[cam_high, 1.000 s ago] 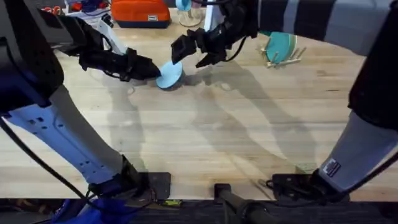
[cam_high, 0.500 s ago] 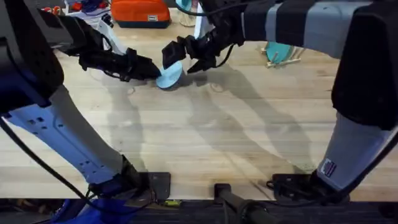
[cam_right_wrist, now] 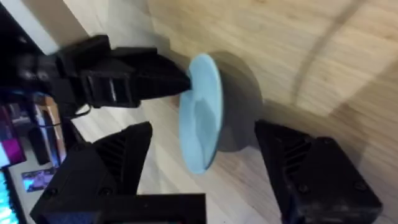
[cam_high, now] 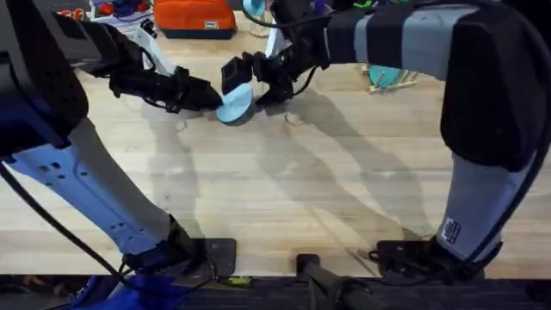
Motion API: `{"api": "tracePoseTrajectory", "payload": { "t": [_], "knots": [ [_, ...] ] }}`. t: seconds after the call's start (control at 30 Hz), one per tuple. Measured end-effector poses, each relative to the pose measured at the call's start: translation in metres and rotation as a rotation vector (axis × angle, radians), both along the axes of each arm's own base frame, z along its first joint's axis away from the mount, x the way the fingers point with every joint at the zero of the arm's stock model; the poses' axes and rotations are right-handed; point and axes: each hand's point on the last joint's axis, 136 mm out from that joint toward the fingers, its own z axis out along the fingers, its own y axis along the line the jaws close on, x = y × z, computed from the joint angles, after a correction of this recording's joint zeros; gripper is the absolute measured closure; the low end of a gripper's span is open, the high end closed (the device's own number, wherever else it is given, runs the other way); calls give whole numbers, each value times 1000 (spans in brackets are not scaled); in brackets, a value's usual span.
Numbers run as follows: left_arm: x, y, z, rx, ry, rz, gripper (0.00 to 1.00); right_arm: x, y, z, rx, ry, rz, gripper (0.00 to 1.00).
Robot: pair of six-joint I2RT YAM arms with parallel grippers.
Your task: Pick up the plates from the table one by one and place each into a slot on the dish rack.
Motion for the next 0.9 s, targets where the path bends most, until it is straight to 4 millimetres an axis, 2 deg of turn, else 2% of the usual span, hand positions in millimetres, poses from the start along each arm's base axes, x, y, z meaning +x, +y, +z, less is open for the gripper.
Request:
{"api": "tracePoseTrajectory", "payload": {
  "t": [0.6, 0.67, 0.73, 0.83, 0.9],
  "knots": [
    [0, 0, 0, 0, 2, 0, 961, -7, 12, 0, 3, 9, 1, 15],
    [0, 0, 0, 0, 2, 0, 961, -8, 12, 0, 2, 11, 1, 79],
    [0, 0, 0, 0, 2, 0, 961, -9, 13, 0, 1, 15, 2, 184],
    [0, 0, 0, 0, 2, 0, 961, -11, 15, 0, 1, 16, 8, 381],
    [0, 0, 0, 0, 2, 0, 961, -12, 15, 0, 1, 20, 8, 584]
  ]
}}
